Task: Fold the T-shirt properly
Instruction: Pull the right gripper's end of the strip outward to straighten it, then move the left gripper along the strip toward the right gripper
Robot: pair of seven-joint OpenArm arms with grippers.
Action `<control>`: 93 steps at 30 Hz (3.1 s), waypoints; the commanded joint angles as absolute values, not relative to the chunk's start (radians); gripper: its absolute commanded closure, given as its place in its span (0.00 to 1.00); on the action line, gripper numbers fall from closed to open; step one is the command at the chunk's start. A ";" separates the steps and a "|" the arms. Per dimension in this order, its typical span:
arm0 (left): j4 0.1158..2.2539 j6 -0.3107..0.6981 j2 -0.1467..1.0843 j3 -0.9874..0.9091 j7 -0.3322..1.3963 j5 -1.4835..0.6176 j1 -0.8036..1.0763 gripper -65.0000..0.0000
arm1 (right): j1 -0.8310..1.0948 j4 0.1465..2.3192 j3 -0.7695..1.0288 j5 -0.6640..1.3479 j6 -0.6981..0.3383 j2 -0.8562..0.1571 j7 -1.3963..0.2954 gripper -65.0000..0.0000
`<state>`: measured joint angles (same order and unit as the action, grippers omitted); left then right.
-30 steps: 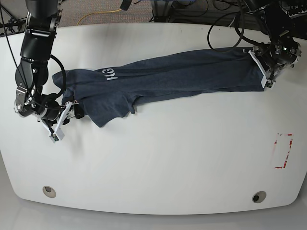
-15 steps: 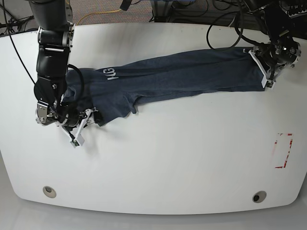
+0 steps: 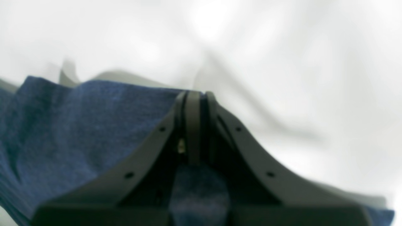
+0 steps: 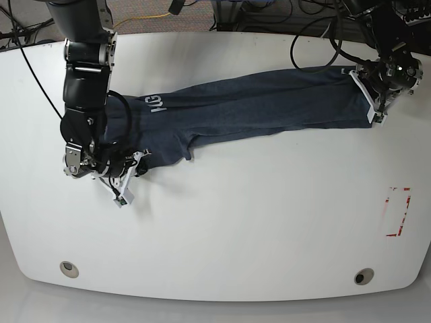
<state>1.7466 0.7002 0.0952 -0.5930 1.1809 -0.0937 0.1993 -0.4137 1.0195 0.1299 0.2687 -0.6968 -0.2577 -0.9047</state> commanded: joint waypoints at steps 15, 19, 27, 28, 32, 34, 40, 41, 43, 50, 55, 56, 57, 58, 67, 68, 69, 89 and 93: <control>1.753 0.698 0.108 -0.581 1.191 -0.074 0.196 0.63 | -0.171 1.673 0.349 0.277 -0.698 -0.271 -1.236 1.00; 1.753 0.698 0.111 -0.549 1.191 -0.073 0.196 0.63 | -0.104 1.682 0.360 0.274 -0.698 -0.269 -1.224 1.00; 1.756 0.698 0.113 -0.527 1.191 -0.079 0.194 0.63 | -0.015 1.682 0.409 0.268 -0.698 -0.286 -1.136 0.94; 1.758 0.698 0.113 -0.527 1.191 -0.079 0.188 0.63 | -0.015 1.682 0.433 0.271 -0.698 -0.286 -1.138 0.89; 1.761 0.698 0.111 -0.532 1.193 -0.088 0.154 0.63 | -0.007 1.736 0.506 0.277 -0.698 -0.283 -1.164 0.55; 1.759 0.698 0.111 -0.532 1.193 -0.130 0.153 0.63 | 0.004 1.801 0.536 0.278 -0.698 -0.265 -1.207 0.40; 1.761 0.698 0.114 -0.532 1.198 -0.269 0.128 0.57 | 0.016 1.936 0.561 0.278 -0.698 -0.173 -1.303 0.35; 1.761 0.698 0.114 -0.532 1.198 -0.286 0.125 0.53 | 0.016 1.937 0.561 0.278 -0.698 -0.159 -1.322 0.35; 1.761 0.698 0.114 -0.532 1.198 -0.329 0.124 0.40 | 0.013 1.937 0.561 0.278 -0.698 -0.128 -1.346 0.35; 1.755 0.698 0.183 -0.535 1.199 -0.556 0.125 0.30 | 0.016 1.842 0.555 0.278 -0.698 -0.039 -1.346 0.35; 1.748 0.698 0.211 -0.641 1.199 -0.696 0.127 0.33 | 0.015 1.745 0.559 0.363 -0.698 -0.044 -1.320 0.41; 1.730 0.698 0.213 -0.671 1.202 -0.720 0.125 0.32 | 0.013 1.722 0.555 0.406 -0.698 -0.062 -1.313 0.48; 1.712 0.698 0.213 -0.688 1.211 -0.734 0.125 0.32 | 0.012 1.707 0.553 0.429 -0.698 -0.071 -1.311 0.52; 1.685 0.698 0.216 -0.711 1.228 -0.750 0.122 0.32 | 0.002 1.689 0.553 0.456 -0.698 -0.081 -1.311 0.59; 1.488 0.698 0.249 -0.789 1.283 -0.763 0.090 0.32 | -0.008 1.598 0.553 0.509 -0.698 -0.128 -1.308 0.74; 1.475 0.698 0.251 -0.789 1.283 -0.763 0.091 0.32 | -0.004 1.600 0.553 0.509 -0.698 -0.128 -1.308 0.74; 1.468 0.698 0.255 -0.789 1.283 -0.763 0.093 0.32 | -0.004 1.600 0.555 0.509 -0.698 -0.128 -1.308 0.74; 1.371 0.698 0.248 -0.642 1.279 -0.766 0.090 0.65 | 0.015 1.627 0.555 0.507 -0.698 -0.128 -1.308 0.74; 1.403 0.698 0.248 -0.644 1.231 -0.766 0.093 0.96 | 0.015 1.626 0.555 0.503 -0.698 -0.128 -1.308 0.81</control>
